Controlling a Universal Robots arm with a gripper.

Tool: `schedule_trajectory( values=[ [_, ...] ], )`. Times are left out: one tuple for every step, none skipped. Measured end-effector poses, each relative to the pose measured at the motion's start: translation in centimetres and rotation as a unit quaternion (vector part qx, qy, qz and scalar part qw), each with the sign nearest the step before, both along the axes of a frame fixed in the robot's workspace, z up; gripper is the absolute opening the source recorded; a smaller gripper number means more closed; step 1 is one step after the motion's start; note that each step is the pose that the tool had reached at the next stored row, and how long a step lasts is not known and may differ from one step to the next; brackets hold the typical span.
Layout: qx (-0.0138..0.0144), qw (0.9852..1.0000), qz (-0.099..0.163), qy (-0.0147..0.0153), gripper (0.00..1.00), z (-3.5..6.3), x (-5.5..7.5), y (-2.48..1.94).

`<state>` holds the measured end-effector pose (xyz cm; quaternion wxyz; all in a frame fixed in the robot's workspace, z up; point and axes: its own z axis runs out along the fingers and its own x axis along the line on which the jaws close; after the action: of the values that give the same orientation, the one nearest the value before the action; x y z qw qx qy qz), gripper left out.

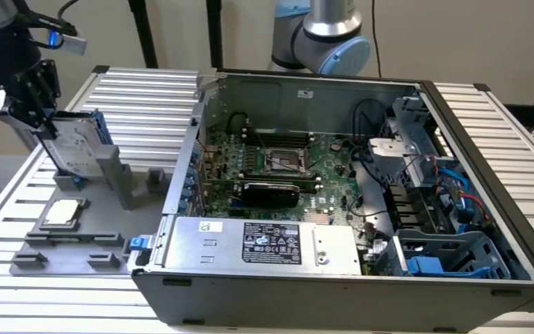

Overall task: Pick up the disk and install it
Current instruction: 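Pick up the disk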

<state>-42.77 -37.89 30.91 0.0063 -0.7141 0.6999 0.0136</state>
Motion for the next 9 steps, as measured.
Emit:
schedule_trajectory(
  values=[
    [0.0000,1.0000,0.000,0.0001,0.00,0.27,0.0,0.00],
    [0.0000,1.0000,0.000,0.0001,0.00,0.52,0.0,0.00],
    [0.0000,1.0000,0.000,0.0000,0.00,0.78,0.0,0.00],
    [0.0000,1.0000,0.000,0.0000,0.00,1.06,0.0,0.00],
    [0.0000,1.0000,0.000,0.0001,0.00,1.34,0.0,0.00],
    [-0.0001,1.0000,0.000,0.0001,0.00,1.66,0.0,0.00],
    [0.0000,1.0000,0.000,0.0000,0.00,1.98,0.0,0.00],
    [0.0000,1.0000,0.000,0.0000,0.00,2.36,0.0,0.00],
    [0.0000,1.0000,0.000,0.0001,0.00,2.70,0.0,0.00]
  ],
)
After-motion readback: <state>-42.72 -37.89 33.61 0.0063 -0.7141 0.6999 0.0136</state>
